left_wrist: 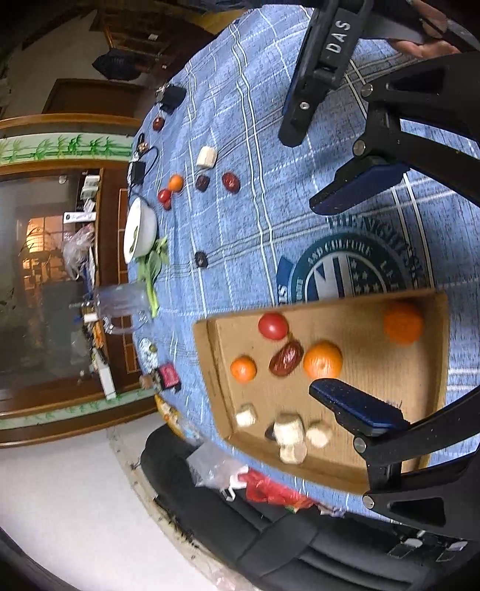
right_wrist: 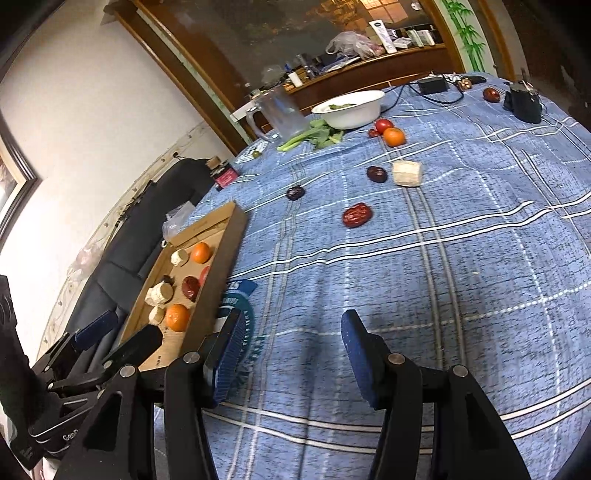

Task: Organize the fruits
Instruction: 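Withdraw both open tools from the box toward the remaining fruit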

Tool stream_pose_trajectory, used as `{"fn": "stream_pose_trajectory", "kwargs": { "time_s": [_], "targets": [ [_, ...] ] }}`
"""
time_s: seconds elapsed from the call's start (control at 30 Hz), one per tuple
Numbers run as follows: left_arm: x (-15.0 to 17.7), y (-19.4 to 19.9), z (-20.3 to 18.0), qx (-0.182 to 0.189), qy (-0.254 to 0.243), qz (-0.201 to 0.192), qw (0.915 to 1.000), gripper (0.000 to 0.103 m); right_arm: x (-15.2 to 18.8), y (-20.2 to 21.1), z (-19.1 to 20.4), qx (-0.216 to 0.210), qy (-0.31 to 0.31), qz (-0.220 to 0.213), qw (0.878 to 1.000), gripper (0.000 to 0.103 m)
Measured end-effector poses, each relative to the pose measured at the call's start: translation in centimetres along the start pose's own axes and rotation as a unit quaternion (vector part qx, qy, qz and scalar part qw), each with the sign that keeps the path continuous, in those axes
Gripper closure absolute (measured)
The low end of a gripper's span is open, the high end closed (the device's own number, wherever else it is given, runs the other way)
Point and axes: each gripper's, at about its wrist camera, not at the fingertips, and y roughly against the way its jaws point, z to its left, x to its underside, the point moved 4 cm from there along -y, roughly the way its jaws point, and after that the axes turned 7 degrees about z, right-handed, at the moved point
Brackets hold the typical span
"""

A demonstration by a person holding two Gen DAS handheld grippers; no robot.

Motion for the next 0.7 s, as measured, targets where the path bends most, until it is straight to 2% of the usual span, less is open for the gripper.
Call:
{"fn": "stream_pose_trajectory", "kwargs": {
  "time_s": [0.27, 0.47, 0.5, 0.6, 0.7],
  "targets": [
    [-1.1, -2.3, -1.8, 0.059, -0.002, 0.026, 0.9979, 0.013, -2.7, 0.8, -4.7, 0.054, -0.02, 0.001, 0.998, 0.045],
    [-3.6, -4.0, -4.1, 0.097, -0.017, 0.03, 0.9947, 0.014, -6.8, -0.1, -7.5, 0.084, -0.027, 0.013, 0.996, 0.045],
    [-4.0, -4.4, -4.5, 0.102, -0.019, 0.03, 0.9941, 0.017, -7.8, -0.5, -7.9, 0.089, -0.027, 0.01, 0.996, 0.045],
    [-5.4, -6.0, -6.0, 0.118, -0.026, 0.045, 0.9917, 0.04, -10.3, -2.1, -9.0, 0.103, -0.029, 0.009, 0.994, 0.045],
    [-6.6, -8.1, -7.3, 0.132, -0.027, 0.064, 0.9888, 0.044, -12.0, -4.0, -9.6, 0.1, -0.033, 0.017, 0.994, 0.045]
  ]
}}
